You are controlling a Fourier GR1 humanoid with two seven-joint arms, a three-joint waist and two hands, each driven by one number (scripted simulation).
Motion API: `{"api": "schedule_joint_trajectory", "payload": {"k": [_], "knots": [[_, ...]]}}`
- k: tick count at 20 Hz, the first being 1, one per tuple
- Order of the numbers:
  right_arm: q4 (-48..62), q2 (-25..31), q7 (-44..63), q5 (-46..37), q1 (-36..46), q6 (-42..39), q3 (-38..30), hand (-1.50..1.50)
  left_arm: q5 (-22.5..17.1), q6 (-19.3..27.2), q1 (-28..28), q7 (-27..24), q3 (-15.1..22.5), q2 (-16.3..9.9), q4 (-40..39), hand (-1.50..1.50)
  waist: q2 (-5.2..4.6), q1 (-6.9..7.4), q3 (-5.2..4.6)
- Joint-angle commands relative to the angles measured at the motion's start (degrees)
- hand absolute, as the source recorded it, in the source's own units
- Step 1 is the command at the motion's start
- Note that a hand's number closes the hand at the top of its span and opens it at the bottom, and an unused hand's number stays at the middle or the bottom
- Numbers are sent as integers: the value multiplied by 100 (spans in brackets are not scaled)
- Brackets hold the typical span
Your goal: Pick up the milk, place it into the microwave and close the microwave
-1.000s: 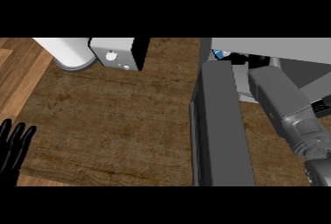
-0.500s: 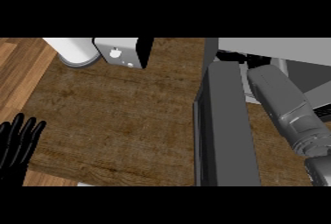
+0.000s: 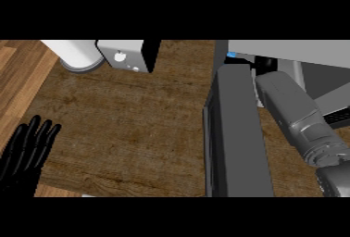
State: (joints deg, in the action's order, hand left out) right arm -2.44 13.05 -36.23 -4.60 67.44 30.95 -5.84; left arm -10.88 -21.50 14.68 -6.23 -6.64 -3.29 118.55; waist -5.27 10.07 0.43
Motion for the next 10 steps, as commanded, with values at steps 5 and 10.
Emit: {"api": "schedule_joint_trajectory", "payload": {"k": [5, 10], "knots": [[-35, 19, -3, 165, -59, -408, -187, -150, 240, 48, -36, -24, 182, 69, 36, -150, 67, -10, -1], [-64, 11, -182, 212, -270, -340, -251, -150, 447, 118, 11, -60, 359, 182, 55, -150, 94, -52, -1]]}}
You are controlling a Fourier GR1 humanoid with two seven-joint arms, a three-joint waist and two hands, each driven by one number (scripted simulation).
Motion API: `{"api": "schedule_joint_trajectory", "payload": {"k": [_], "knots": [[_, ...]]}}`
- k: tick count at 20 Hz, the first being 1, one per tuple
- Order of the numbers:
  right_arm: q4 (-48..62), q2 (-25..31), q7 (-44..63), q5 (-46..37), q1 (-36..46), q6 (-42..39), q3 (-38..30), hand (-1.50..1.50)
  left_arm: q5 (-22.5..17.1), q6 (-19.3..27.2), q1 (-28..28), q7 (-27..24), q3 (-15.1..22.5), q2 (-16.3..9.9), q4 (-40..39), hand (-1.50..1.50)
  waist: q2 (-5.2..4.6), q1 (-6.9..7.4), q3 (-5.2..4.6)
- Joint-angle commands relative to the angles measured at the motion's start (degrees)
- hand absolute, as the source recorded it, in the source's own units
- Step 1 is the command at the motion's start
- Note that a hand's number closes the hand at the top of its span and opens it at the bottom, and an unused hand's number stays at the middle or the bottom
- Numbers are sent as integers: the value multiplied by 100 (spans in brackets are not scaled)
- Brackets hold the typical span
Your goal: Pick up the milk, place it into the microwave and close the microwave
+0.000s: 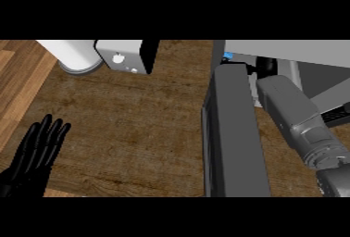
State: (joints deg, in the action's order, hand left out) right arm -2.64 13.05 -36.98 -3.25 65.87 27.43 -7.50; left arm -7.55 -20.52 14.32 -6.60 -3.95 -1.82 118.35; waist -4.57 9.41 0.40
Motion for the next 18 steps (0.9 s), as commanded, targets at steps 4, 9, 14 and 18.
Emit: {"api": "schedule_joint_trajectory", "payload": {"k": [4, 9, 14, 18], "knots": [[-31, 201, -135, 6, -136, -367, -20, -150, 165, 76, 28, 93, 235, 132, -8, -150, 47, -71, -3], [-63, 216, -254, 105, -257, -814, -122, -150, 270, 138, 34, 20, 484, 179, 62, -150, 85, -117, -1], [-104, 123, -572, 182, -550, -982, -209, -150, 360, 283, -34, 97, 622, 181, 90, -150, 105, -220, 2], [-108, 171, -560, 272, -634, -1236, -307, -150, 413, 303, 168, -104, 646, 182, -77, -150, 196, -327, -15]]}}
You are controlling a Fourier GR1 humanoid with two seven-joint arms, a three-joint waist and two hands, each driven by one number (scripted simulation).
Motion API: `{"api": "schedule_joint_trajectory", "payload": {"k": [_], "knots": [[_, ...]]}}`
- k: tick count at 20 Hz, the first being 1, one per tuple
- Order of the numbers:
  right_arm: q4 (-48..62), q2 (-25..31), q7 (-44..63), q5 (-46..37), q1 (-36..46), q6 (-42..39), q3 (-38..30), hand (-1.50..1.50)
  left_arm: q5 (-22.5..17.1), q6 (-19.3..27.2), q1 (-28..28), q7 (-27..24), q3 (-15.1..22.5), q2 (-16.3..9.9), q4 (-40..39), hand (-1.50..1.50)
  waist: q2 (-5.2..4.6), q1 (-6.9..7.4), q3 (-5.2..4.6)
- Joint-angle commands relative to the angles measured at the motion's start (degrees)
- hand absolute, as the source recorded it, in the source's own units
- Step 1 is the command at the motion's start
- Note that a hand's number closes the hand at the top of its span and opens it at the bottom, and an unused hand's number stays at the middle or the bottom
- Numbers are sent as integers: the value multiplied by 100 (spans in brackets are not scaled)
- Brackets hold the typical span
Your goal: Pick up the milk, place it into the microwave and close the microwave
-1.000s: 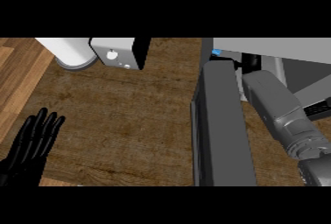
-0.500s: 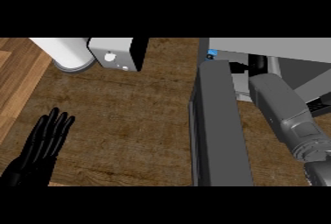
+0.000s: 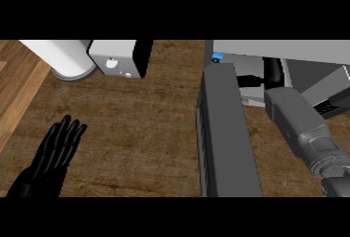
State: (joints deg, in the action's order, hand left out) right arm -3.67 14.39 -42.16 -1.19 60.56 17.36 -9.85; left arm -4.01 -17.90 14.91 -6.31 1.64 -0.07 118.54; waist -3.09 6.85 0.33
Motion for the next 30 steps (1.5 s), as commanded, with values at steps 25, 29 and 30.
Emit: {"api": "schedule_joint_trajectory", "payload": {"k": [25, 29, 30], "knots": [[-784, -294, -1601, 169, -2049, -2075, -67, -150, 994, -506, -917, -51, 1294, -130, -1686, 150, 304, -674, -30], [-1476, -377, -1481, 115, -2706, -2324, 191, -150, 1244, -309, -1389, -513, 1064, -71, -2697, 150, 358, -840, -44], [-1560, -382, -1382, 168, -2713, -2269, 151, -150, 1179, 60, -1976, 80, 1234, 2, -2590, 150, 334, -790, -38]]}}
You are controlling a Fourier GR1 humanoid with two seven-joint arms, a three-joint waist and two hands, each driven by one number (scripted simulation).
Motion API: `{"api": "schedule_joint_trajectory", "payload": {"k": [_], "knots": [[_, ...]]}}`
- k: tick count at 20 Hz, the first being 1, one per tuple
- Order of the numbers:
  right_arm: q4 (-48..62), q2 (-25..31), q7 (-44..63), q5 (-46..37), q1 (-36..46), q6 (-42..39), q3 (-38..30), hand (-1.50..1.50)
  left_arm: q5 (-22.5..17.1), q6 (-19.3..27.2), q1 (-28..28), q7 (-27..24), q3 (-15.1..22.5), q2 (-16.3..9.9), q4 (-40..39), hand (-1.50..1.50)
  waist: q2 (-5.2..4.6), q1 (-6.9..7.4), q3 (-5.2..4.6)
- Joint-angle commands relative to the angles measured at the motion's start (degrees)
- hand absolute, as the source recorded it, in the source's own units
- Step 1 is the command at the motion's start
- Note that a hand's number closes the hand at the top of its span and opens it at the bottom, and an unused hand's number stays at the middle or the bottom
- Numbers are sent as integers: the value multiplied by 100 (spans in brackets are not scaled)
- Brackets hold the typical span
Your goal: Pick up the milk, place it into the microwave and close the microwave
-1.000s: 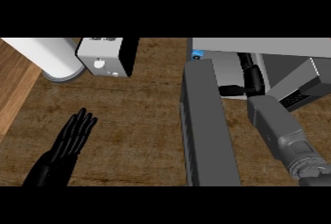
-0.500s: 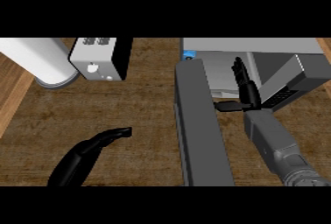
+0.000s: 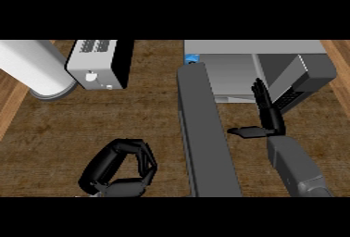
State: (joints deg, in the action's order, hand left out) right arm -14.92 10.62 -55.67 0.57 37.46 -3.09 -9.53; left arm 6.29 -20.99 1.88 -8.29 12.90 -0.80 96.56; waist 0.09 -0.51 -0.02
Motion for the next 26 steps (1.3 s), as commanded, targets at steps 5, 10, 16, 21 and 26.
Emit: {"api": "schedule_joint_trajectory", "payload": {"k": [5, 10, 16, 21, 26], "knots": [[-1235, -14, 122, -60, -1012, -257, 370, -150, 685, -28, -630, 39, 679, 78, -1084, 150, 34, -112, -8], [-2759, 202, 564, 188, -2051, -464, 460, -150, 613, 294, -982, -252, 1102, 79, -1805, 150, 46, -198, -16], [-4295, 649, 877, 542, -3249, -966, 425, -150, 320, 945, -987, -622, 2265, 79, -2509, 150, 35, -276, -18], [-5445, 947, 1501, 969, -3676, -1173, 204, -150, 76, 2033, -1512, -374, 3571, 78, -2937, 150, 14, -287, -15], [-6566, 929, 2209, 1512, -3974, -1520, 245, -150, -1069, 3254, -2364, -357, 4153, 77, -3280, 150, -17, -419, -22]]}}
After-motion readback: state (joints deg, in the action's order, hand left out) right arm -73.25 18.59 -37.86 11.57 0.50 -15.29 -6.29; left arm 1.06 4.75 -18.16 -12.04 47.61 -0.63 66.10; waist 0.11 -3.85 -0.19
